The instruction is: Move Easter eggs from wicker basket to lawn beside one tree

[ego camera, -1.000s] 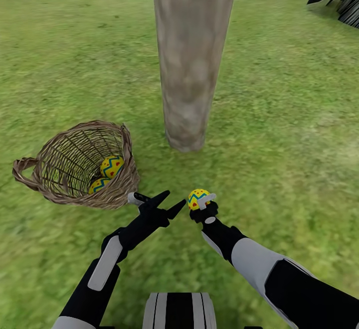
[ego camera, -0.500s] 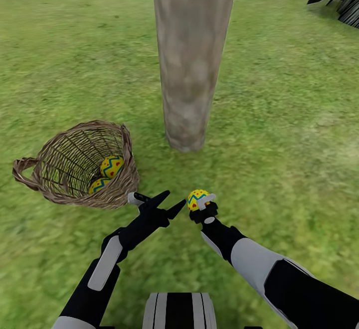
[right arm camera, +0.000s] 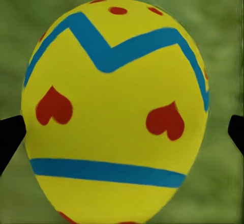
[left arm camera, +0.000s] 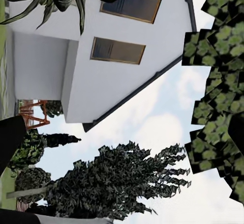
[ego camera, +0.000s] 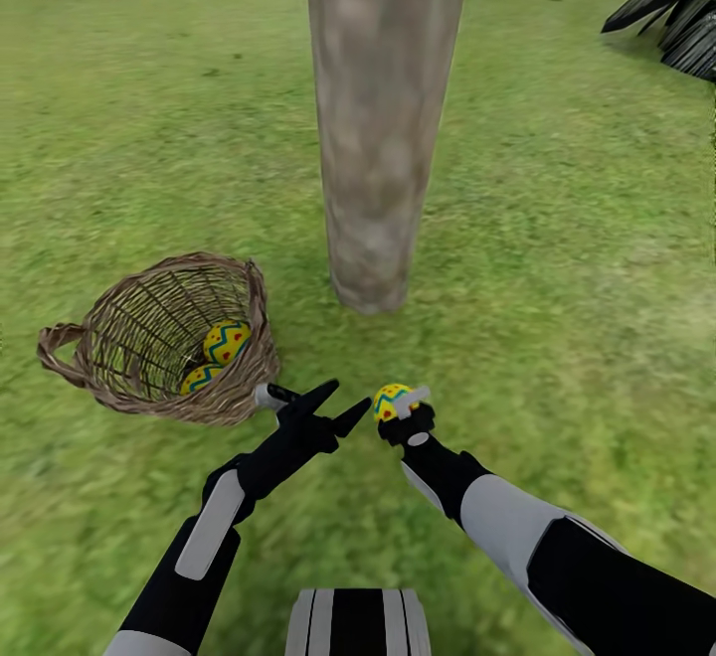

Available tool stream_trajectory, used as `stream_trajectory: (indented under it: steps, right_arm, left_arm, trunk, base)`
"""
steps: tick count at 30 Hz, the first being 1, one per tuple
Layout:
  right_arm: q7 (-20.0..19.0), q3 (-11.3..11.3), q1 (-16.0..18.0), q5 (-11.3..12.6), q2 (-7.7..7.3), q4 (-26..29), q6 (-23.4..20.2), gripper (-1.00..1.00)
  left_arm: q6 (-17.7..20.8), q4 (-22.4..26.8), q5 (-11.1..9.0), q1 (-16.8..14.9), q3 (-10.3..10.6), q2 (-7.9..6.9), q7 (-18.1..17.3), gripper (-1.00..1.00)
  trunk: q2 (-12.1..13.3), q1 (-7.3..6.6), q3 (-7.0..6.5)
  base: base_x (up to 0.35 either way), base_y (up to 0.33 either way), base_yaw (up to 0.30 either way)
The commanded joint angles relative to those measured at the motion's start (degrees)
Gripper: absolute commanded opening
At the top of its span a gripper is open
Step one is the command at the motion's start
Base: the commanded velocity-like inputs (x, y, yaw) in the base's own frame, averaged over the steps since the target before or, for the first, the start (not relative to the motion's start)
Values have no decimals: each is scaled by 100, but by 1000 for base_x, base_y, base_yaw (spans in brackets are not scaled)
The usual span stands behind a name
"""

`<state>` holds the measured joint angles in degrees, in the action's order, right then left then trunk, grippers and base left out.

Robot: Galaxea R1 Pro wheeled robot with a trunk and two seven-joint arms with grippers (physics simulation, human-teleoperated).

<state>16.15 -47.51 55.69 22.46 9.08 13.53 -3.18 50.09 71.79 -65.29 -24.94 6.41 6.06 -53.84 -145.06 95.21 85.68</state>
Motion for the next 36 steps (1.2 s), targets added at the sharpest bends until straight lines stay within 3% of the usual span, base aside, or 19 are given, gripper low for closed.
stream_trajectory:
  steps: [1,21,26,28,30,32,36]
  right_arm:
    - [37,-48,3,30,-3,10,-34,100]
    - [46,-32,3,35,-46,10,-69,100]
    - [3,-15,3,40,-37,20,-1198,100]
    - [-16,303,3,44,-48,25,-1648,100]
    - [-87,1053,3,36,-63,25,-2289,100]
    - [-590,1616,-1,33,-90,14,-2919,100]
    - [-1452,1697,-12,51,-414,-20,-3317,100]
  left_arm:
    - [27,-3,-18,-2,1,0,-4,100]
    - [70,-4,-27,-2,1,-8,-24,100]
    - [78,9,-27,-2,1,-8,-34,100]
    - [80,32,-27,-2,1,-8,-38,100]
    - [87,50,-27,-2,-4,-15,-39,100]
    - [88,77,-155,-2,-2,-23,-39,100]
    - [85,76,-269,-2,87,-19,-11,100]
  trunk:
    - [0,-3,-20]
    - [27,-55,-463]
    - [34,-68,-573]
    - [36,-73,-618]
    - [39,-78,-662]
    - [42,-83,-706]
    - [47,-93,-795]
  base:
    - [0,0,0]
    - [0,0,0]
    - [0,0,0]
    - [0,0,0]
    - [0,0,0]
    - [0,0,0]
    - [0,0,0]
